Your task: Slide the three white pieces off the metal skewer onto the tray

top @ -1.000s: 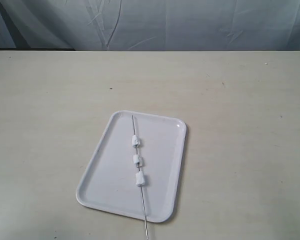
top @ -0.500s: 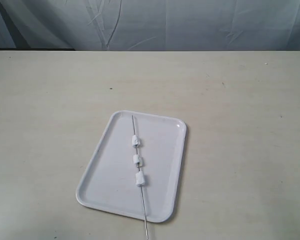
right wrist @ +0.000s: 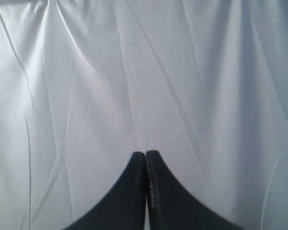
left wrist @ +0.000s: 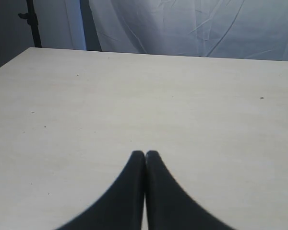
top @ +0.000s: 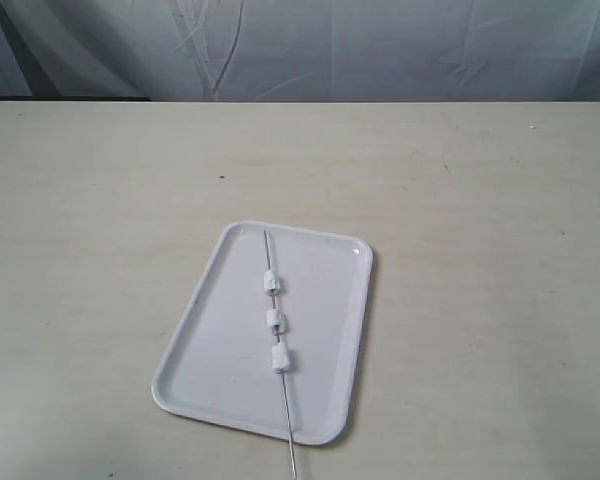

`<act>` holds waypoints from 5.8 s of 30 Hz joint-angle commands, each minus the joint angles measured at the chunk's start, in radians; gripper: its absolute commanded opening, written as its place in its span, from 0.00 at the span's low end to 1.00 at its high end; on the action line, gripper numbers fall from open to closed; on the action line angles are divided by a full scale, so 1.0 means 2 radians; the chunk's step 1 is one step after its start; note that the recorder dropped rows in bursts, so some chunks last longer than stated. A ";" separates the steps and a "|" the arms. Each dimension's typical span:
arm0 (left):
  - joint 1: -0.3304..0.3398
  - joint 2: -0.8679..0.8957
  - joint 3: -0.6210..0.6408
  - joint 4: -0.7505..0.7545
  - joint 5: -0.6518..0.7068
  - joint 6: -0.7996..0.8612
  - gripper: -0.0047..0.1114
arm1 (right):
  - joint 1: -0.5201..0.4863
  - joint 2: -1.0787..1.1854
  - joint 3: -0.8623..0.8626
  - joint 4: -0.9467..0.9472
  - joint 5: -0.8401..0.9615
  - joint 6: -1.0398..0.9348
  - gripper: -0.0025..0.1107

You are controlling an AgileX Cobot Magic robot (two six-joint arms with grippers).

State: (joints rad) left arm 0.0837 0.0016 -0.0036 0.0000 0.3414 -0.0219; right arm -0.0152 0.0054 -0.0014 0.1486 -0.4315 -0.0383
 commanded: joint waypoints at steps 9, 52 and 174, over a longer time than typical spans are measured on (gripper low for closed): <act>0.002 -0.001 0.002 -0.003 -0.004 0.000 0.04 | -0.003 0.026 -0.314 -0.274 0.047 0.081 0.02; 0.002 -0.001 0.002 0.000 -0.004 0.001 0.04 | 0.334 0.851 -0.421 0.417 0.479 -0.228 0.38; 0.002 0.539 -0.087 -0.872 0.266 0.470 0.04 | 0.411 0.808 -0.420 0.135 0.549 0.004 0.02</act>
State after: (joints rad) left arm 0.0893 1.0075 -0.2068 -1.6605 0.8529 0.7950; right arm 0.8037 1.6306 -0.8469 0.4055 0.6691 -0.0340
